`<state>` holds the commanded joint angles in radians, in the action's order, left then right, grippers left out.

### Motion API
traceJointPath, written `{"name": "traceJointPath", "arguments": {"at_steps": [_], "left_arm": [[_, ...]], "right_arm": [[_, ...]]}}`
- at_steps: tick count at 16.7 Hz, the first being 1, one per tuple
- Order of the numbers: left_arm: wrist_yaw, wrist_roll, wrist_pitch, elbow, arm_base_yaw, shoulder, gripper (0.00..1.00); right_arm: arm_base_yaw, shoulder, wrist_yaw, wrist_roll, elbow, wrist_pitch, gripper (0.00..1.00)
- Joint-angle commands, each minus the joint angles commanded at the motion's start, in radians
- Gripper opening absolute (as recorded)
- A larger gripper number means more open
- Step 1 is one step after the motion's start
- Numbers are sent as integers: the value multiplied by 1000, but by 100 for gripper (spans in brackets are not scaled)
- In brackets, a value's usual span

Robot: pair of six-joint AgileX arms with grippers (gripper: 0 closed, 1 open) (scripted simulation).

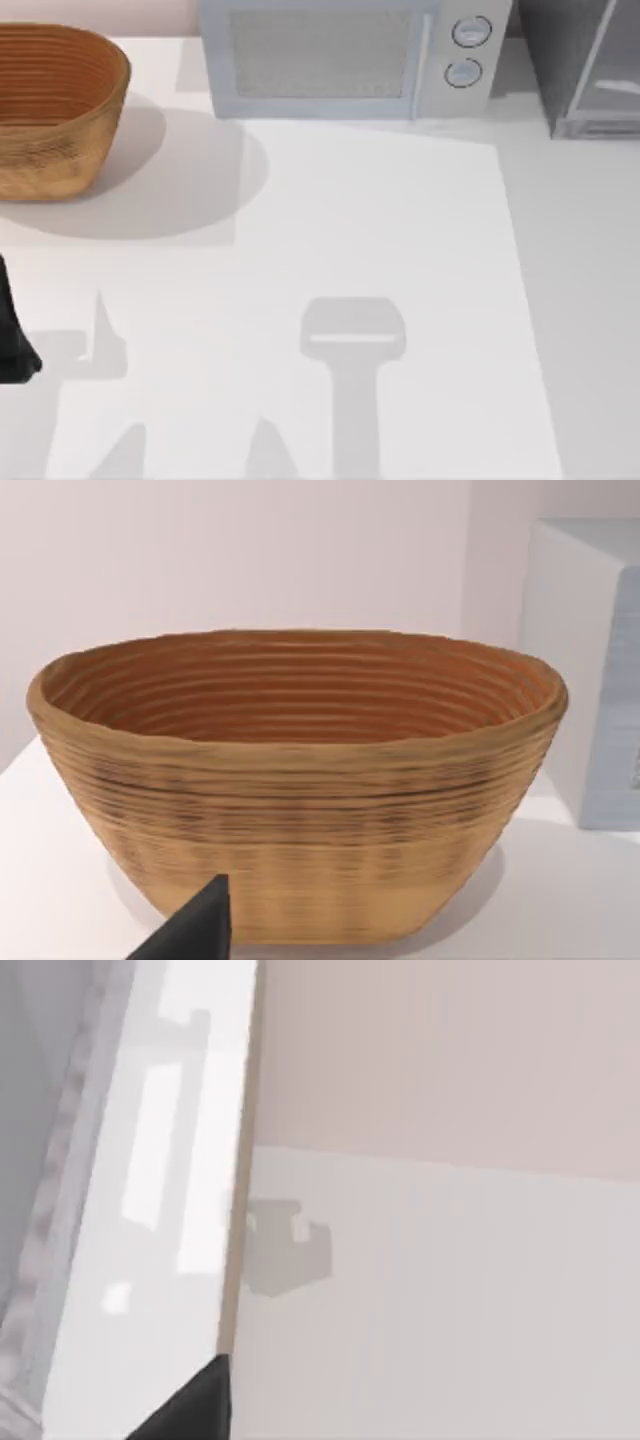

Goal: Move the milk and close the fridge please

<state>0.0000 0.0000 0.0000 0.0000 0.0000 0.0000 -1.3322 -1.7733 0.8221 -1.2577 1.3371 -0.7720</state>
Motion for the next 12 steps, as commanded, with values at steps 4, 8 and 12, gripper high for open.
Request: {"name": "traceJointPath", "arguments": {"at_steps": [4,8,12], "left_arm": [[0,0,0,0,0,0,100],[0,0,0,0,0,0,100],[0,0,0,0,0,0,100]], "right_arm": [[196,-17,-44,377,-18,284,100],[356,-43,-82,589,-39,454,100],[405,-53,-91,643,-47,492,100]]}}
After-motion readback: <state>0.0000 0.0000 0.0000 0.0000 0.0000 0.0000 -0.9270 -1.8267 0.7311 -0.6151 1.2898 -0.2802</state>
